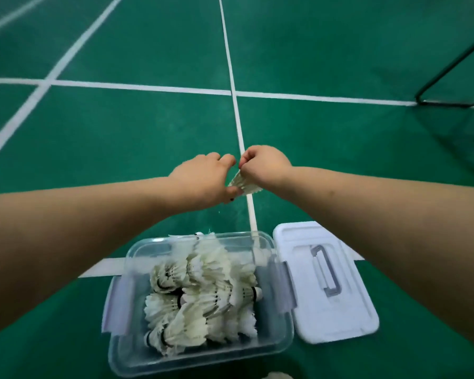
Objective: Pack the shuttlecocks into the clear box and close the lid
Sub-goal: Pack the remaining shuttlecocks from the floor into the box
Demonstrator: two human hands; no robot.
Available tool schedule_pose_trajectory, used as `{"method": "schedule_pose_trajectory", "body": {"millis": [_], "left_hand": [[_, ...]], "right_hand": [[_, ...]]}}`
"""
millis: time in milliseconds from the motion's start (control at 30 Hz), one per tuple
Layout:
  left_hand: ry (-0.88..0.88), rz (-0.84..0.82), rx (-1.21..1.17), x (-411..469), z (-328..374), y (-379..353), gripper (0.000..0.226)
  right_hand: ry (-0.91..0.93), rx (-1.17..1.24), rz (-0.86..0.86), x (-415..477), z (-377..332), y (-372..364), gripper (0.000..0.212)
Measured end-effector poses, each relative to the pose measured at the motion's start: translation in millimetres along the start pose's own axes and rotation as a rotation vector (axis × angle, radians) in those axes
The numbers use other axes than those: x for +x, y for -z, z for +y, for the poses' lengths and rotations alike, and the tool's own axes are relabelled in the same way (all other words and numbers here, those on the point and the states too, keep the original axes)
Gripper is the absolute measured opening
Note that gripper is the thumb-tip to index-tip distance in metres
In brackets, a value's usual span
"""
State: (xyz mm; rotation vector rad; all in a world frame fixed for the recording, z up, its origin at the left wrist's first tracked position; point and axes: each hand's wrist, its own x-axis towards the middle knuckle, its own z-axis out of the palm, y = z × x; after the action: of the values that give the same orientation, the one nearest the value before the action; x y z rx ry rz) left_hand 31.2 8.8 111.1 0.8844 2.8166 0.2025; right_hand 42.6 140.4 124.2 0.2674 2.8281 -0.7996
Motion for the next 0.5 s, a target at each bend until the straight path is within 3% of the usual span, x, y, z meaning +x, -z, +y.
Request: {"method": "schedule_pose_trajectory", "body": {"millis": [100, 267, 500], "left_hand": [[-0.011, -0.029, 0.021, -38.0, 4.8, 23.7, 0.061], [-0.045, -0.052, 0.089, -75.3, 5.8, 39.2, 0.061], [-0.091, -0.287, 0.182, -110.0, 0.0, -20.8, 0.057]], "right_hand": [[0.073, -0.168, -0.114, -41.0, -25.1, 19.1, 0.019], [0.017, -0.190, -0.202, -96.1, -28.8, 17.2, 0.020], [-0.079, -0.113, -0.396, -123.2, 0.4, -43.1, 0.018]]}}
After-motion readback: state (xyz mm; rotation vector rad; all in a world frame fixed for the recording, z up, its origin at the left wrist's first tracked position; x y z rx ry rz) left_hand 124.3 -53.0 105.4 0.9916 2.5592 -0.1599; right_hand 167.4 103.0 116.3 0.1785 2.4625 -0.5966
